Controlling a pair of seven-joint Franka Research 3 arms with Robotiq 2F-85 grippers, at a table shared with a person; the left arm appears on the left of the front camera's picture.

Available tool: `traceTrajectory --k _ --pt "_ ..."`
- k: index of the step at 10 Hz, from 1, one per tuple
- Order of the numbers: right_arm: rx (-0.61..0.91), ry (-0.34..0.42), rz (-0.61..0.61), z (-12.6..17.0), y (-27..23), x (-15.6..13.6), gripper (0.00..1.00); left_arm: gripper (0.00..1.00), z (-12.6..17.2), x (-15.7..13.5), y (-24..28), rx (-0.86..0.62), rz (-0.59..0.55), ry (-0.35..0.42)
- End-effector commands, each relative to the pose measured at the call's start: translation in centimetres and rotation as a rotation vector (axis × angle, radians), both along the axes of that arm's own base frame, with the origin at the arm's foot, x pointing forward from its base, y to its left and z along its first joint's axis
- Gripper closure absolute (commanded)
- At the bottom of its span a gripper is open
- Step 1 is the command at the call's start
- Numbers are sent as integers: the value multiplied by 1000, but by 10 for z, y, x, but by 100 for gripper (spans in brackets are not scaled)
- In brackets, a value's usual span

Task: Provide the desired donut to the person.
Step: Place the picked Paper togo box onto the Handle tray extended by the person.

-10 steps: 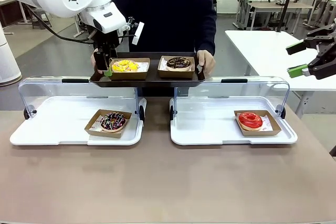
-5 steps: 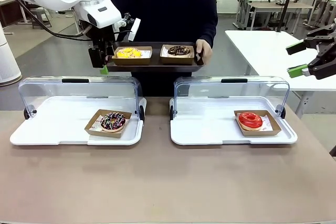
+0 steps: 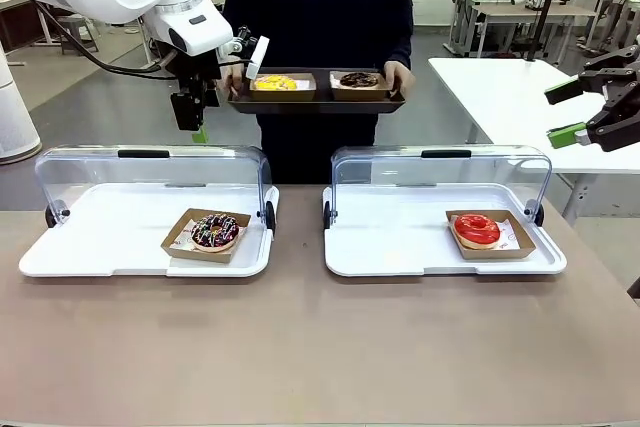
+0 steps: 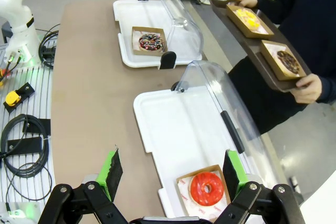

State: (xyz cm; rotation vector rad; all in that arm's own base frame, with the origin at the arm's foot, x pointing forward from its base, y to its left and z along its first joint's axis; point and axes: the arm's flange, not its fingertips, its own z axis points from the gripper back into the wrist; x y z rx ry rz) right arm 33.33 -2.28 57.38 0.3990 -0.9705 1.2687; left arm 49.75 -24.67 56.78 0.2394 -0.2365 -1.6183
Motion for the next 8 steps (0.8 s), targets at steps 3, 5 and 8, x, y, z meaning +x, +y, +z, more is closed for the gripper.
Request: traceTrajectory --k 3,5,8 --pt "4 -11 15 -5 -1 0 0 0 1 1 -1 1 13 -14" --pt "4 -11 15 -5 -1 0 0 0 0 0 0 0 0 0" --pt "4 -11 15 -5 -1 0 0 0 51 -22 109 -324 61 149"
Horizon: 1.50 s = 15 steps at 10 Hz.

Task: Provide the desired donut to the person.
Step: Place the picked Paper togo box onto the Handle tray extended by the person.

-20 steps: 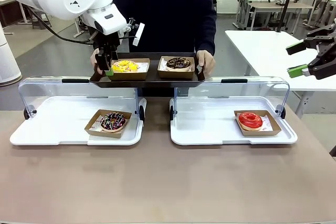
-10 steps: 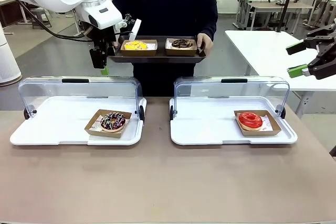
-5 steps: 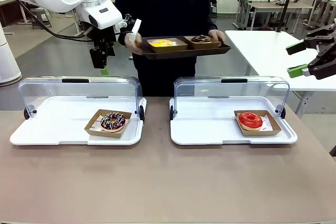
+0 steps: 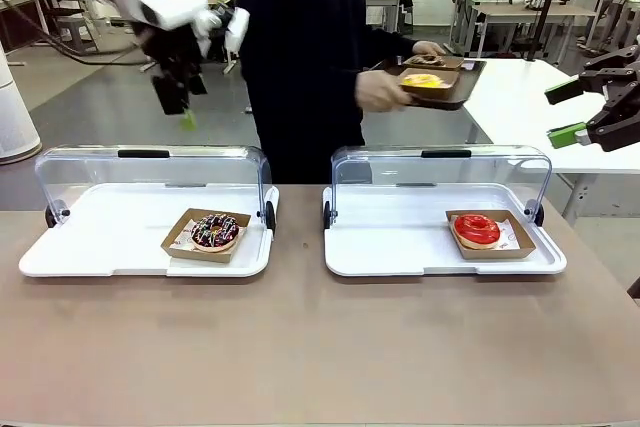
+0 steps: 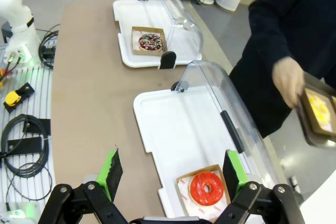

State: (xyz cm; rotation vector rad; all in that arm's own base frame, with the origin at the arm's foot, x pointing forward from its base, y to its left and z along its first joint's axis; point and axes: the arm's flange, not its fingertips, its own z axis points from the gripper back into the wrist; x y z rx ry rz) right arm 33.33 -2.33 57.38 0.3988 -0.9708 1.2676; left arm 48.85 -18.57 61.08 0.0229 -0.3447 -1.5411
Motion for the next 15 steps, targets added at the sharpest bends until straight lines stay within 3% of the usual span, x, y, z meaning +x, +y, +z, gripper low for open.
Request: traceTrajectory --k 1,3,6,10,12,15 --pt "4 -11 16 -5 -1 0 0 0 11 -23 91 -198 66 94" --pt "4 -11 16 -5 -1 0 0 0 0 -44 149 -373 78 114" --pt "4 -11 16 -5 -1 0 0 0 -44 -66 203 -533 161 102" --pt "4 -11 16 -5 -1 0 0 0 -89 -103 240 -654 255 71" --pt "4 -11 16 -5 -1 0 0 0 -113 -110 253 -698 223 73" --pt "4 -11 16 -5 -1 0 0 0 -132 -131 268 -727 267 -10"
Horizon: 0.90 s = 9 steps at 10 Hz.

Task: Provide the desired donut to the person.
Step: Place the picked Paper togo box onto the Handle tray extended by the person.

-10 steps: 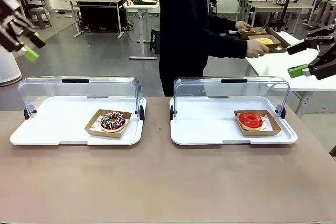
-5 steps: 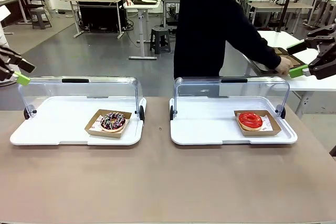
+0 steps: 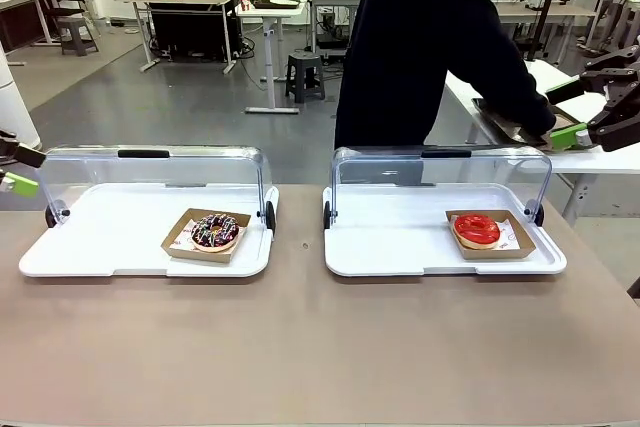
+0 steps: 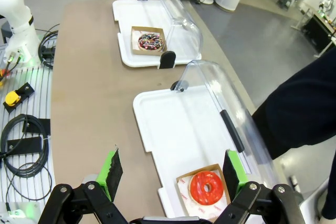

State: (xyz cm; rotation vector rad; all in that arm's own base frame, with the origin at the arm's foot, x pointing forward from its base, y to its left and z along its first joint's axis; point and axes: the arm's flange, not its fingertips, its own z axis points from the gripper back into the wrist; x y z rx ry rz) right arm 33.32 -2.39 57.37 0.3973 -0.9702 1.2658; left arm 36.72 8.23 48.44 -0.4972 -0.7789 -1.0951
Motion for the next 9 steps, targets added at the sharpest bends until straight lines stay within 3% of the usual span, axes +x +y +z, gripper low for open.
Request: traceTrajectory --k 1,4,9 --pt "4 -12 18 -4 0 0 0 0 -8 -16 4 -37 31 -70" --pt "4 -12 18 -4 0 0 0 0 -13 -30 14 -65 81 -111" --pt "4 -12 18 -4 0 0 0 0 -8 -29 17 -94 97 -147"
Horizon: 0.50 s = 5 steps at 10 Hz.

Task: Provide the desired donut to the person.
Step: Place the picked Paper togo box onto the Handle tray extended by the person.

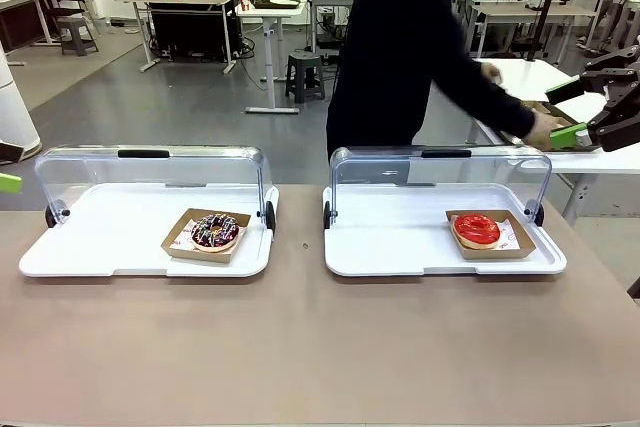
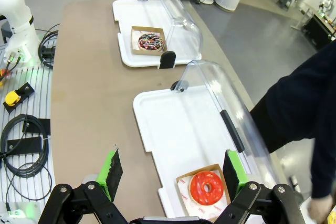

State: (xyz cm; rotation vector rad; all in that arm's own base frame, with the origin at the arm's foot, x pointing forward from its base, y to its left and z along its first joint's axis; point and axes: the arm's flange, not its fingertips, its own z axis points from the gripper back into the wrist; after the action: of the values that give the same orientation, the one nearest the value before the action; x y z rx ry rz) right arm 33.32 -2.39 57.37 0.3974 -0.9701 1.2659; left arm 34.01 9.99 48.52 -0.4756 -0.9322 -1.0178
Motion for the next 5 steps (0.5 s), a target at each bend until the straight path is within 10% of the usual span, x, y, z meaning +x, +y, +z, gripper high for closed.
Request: traceTrajectory --k 1,5 --pt "4 -12 18 -4 0 0 0 0 -8 0 -1 -10 20 -40" --pt "4 -12 18 -4 0 0 0 0 0 0 0 -5 6 -2"
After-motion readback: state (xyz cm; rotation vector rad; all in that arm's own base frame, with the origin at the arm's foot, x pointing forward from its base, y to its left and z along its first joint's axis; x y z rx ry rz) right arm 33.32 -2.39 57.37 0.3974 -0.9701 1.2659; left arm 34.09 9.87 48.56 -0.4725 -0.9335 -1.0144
